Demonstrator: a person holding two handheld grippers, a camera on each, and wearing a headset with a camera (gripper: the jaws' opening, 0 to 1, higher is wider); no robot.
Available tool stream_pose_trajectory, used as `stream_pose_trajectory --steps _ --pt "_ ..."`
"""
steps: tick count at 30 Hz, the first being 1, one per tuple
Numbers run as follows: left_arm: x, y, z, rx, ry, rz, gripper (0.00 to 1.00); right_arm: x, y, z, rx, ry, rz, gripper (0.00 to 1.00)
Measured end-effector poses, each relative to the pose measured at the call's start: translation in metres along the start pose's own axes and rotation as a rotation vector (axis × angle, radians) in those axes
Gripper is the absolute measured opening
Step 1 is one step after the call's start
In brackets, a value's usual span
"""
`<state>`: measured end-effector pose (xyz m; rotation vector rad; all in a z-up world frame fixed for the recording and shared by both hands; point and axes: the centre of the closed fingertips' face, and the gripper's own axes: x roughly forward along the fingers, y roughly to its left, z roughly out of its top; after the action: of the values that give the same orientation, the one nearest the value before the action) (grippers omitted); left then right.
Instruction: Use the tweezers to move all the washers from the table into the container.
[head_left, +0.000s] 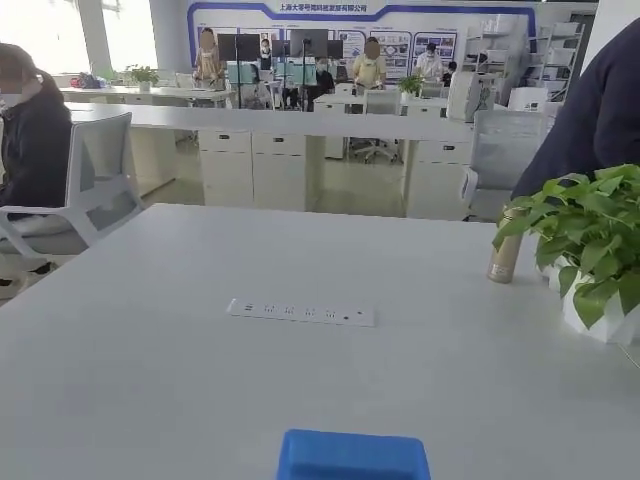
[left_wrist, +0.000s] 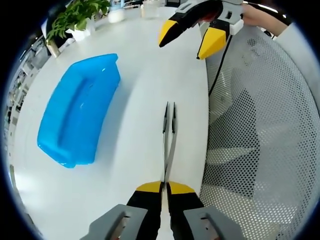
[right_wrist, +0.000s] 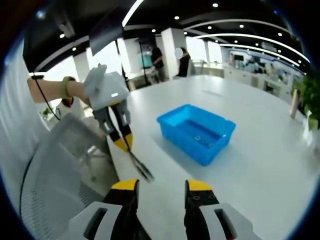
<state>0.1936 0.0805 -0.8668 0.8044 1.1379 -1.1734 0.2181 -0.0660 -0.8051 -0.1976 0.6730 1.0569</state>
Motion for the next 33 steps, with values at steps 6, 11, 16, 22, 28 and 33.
stream_pose_trajectory --steps 6,11,16,22,28,33 --pt "0.002 -0.002 0.000 -0.051 -0.041 0.001 0.08 0.000 -0.002 0.000 0.006 0.004 -0.005 0.36" --pt "-0.002 0.001 -0.010 -0.146 -0.086 0.050 0.28 0.000 -0.003 0.000 0.009 0.001 -0.013 0.39" --pt "-0.016 0.006 -0.015 -0.235 -0.164 0.124 0.44 -0.001 -0.003 -0.001 0.022 0.002 -0.010 0.42" --pt "-0.045 0.018 -0.018 -0.385 -0.321 0.235 0.57 -0.002 -0.007 0.003 0.026 -0.011 -0.037 0.50" --pt "-0.082 0.032 -0.018 -0.500 -0.526 0.349 0.62 -0.010 -0.018 0.011 0.043 -0.061 -0.090 0.60" --pt "-0.109 0.039 -0.019 -0.553 -0.652 0.445 0.64 -0.020 -0.032 0.022 0.089 -0.138 -0.148 0.69"
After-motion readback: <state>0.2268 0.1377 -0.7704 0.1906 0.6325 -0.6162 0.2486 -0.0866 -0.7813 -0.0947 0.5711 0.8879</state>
